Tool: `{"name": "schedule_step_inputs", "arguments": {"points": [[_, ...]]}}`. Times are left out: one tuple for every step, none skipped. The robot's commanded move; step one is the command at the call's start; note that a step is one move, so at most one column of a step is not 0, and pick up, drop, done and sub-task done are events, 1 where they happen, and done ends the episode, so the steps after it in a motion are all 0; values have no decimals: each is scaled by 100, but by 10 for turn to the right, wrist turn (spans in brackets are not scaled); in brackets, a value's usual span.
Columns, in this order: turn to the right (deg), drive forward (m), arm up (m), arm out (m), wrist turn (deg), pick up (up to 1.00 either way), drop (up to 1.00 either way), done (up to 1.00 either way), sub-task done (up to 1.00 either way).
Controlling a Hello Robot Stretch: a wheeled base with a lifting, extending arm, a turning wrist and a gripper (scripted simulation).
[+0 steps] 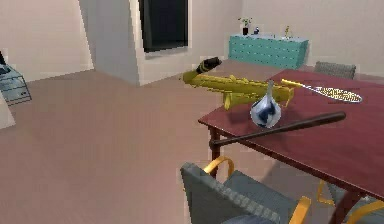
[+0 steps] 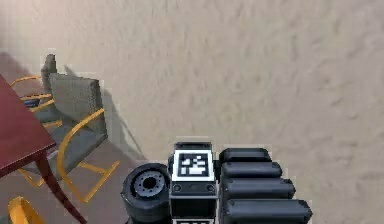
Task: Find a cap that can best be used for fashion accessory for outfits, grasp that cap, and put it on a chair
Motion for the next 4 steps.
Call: {"name": "schedule_step_inputs", "arguments": {"points": [[270, 0, 0, 0, 0, 0, 0, 0, 0], [0, 20, 0, 0, 0, 0, 0, 0, 0], [-450, 0, 0, 0, 0, 0, 0, 0, 0], [-300, 0, 0, 0, 0, 0, 0, 0, 0]]}}
